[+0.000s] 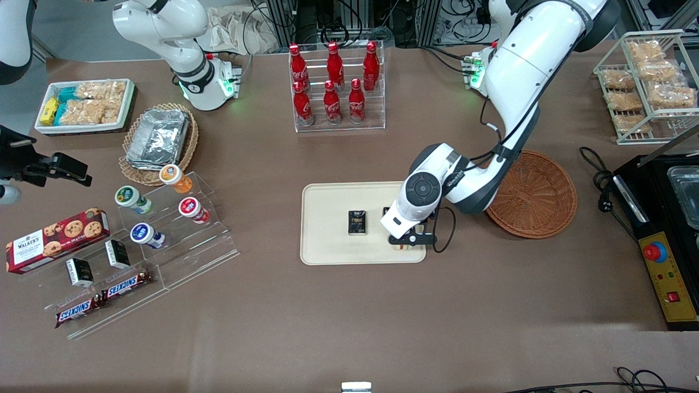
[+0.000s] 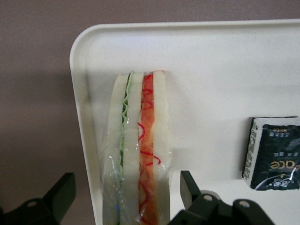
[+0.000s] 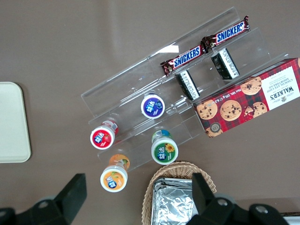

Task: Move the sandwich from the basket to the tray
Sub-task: 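Lower the sandwich onto the tray and open the left gripper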

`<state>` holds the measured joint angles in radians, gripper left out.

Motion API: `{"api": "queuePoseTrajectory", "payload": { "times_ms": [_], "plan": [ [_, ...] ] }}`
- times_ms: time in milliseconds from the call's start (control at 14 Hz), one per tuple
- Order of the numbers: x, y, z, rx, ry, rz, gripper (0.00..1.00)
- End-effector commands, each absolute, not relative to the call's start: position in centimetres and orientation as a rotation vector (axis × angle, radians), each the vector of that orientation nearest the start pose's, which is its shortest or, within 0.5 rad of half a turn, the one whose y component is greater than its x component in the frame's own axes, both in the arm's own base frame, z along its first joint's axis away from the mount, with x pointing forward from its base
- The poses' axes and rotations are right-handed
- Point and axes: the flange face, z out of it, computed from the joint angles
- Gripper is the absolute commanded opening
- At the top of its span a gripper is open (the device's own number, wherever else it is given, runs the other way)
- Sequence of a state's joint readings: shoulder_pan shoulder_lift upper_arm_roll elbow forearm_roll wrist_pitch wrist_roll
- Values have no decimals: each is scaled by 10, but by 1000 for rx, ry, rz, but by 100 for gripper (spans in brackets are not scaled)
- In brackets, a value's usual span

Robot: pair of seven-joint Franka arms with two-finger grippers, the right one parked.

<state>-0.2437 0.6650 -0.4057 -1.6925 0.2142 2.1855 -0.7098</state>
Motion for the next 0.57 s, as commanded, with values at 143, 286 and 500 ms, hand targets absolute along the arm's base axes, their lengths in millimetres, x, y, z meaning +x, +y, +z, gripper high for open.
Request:
{"api": "queuePoseTrajectory", "payload": {
  "times_ms": [143,286,500],
  "plan": [
    [560,-371,254,-3133,-47,131,100],
    [564,-369,286,-3134,-68,91,100],
    [579,-357,361,-3116,-405,18,100]
  ]
}}
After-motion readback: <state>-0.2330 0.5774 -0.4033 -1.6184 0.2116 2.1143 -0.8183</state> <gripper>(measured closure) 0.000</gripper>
